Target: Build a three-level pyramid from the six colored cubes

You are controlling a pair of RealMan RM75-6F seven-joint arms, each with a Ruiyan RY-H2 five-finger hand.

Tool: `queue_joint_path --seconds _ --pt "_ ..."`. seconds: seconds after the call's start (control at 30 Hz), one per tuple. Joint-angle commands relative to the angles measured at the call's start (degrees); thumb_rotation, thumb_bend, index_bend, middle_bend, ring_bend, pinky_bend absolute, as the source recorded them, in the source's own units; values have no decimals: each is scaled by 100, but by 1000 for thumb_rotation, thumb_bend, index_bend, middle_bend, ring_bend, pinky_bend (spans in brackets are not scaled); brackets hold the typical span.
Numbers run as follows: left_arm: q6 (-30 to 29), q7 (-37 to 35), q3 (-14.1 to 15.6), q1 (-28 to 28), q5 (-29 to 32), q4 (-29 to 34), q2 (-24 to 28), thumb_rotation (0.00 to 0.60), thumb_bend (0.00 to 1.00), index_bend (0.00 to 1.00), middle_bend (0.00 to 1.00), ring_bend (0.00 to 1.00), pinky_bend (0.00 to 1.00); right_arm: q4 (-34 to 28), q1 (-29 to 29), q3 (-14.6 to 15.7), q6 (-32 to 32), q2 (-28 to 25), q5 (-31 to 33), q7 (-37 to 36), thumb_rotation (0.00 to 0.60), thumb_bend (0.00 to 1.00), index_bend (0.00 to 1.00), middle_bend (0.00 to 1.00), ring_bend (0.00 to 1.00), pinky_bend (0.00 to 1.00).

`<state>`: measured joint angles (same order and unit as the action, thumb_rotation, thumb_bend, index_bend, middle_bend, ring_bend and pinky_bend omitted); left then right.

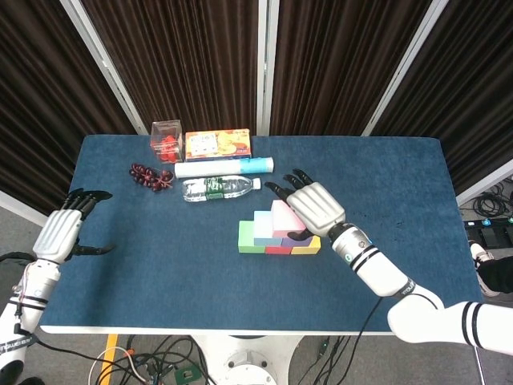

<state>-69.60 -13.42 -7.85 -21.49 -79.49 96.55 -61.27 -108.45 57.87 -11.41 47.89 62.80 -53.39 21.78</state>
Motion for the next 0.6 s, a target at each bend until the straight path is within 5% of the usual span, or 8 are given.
queue_joint_path --seconds 0.03,0.6 --pt "1 -17 -1 0 1 -13 -5 600 79 183 147 92 65 4 20 6 28 23 39 36 600 101 51 386 68 0" --pt "-30 -63 -2 22 -6 -33 -4 600 79 183 147 92 65 -22 81 35 34 34 137 70 600 101 51 384 68 0"
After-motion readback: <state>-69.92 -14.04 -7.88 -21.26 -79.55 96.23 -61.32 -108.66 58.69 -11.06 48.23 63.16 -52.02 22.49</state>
